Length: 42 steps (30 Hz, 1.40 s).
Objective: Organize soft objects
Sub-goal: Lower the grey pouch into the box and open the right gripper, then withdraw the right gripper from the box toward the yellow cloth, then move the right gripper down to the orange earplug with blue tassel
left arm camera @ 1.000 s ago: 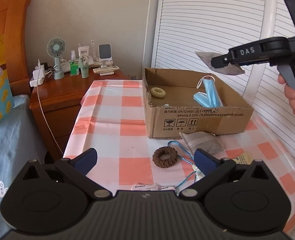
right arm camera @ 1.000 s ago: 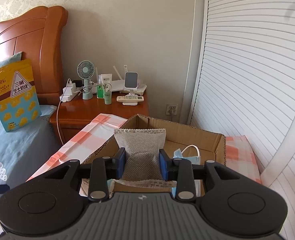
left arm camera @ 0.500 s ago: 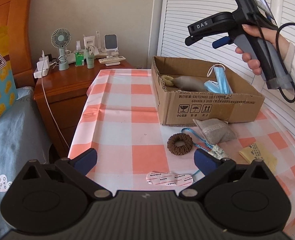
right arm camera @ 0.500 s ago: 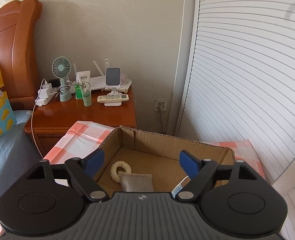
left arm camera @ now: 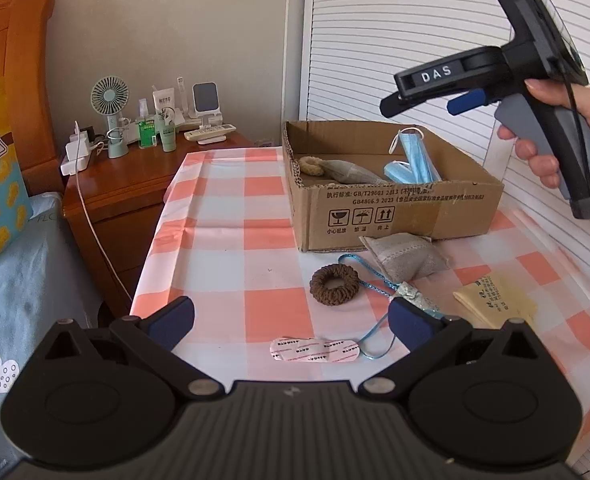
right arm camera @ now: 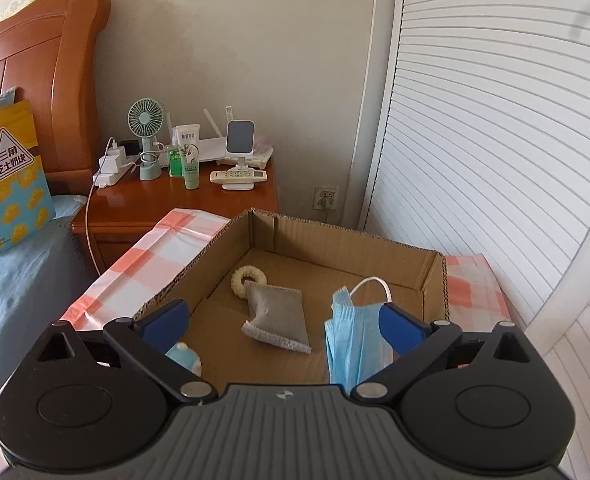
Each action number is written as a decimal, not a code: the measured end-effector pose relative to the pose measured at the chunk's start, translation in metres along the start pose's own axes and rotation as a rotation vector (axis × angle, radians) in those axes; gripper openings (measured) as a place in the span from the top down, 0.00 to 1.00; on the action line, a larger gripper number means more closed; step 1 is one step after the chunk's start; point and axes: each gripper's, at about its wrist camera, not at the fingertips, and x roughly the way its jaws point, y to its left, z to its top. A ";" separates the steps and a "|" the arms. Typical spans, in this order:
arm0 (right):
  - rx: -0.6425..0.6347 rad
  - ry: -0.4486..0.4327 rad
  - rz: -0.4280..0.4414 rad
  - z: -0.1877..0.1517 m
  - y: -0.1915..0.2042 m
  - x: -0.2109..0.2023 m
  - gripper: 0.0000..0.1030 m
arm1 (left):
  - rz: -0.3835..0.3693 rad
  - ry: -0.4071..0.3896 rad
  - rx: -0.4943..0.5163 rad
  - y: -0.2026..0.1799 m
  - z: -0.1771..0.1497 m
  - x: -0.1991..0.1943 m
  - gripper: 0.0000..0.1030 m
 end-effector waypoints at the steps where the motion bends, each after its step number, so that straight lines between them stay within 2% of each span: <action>1: 0.004 0.004 -0.002 -0.005 -0.001 -0.004 0.00 | 0.002 -0.004 0.003 -0.001 0.000 -0.002 0.01; 15: 0.061 0.091 -0.046 -0.100 -0.007 -0.044 0.00 | 0.023 -0.014 0.033 -0.008 -0.011 -0.018 0.01; 25: -0.017 0.125 -0.041 -0.150 0.010 -0.070 0.00 | 0.019 0.015 0.036 -0.008 -0.020 -0.017 0.01; 36: -0.111 0.189 -0.006 -0.186 0.013 -0.086 0.00 | 0.008 0.037 0.046 -0.013 -0.025 -0.015 0.01; 39: -0.136 0.197 -0.005 -0.194 0.014 -0.089 0.09 | 0.007 0.050 0.052 -0.015 -0.026 -0.012 0.01; 41: -0.145 0.206 0.003 -0.197 0.015 -0.089 0.22 | 0.004 0.057 0.054 -0.016 -0.026 -0.010 0.01; 42: -0.145 0.207 0.011 -0.197 0.015 -0.090 0.23 | 0.002 0.061 0.055 -0.017 -0.026 -0.009 0.01</action>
